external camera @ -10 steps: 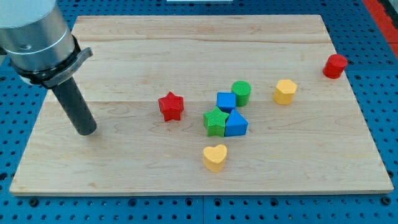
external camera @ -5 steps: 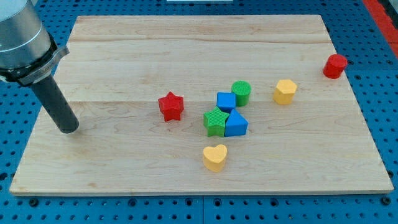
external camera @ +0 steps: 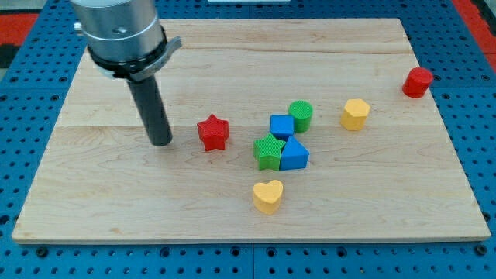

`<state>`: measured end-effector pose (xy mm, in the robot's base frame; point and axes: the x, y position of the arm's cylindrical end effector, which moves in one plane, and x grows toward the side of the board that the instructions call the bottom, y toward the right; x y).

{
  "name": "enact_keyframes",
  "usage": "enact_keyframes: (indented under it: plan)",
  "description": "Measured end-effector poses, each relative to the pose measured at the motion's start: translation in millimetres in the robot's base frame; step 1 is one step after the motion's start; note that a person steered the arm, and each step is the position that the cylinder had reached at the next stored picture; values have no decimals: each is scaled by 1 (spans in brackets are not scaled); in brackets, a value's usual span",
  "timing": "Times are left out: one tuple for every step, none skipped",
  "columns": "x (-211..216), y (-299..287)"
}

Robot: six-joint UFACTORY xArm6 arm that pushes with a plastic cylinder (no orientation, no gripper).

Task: Slide red star to the blue cube

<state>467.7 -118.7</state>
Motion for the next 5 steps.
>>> enact_keyframes:
  plan:
    - [0, 22]
    - [0, 43]
    - [-8, 64]
    - [-27, 84]
    - [-49, 100]
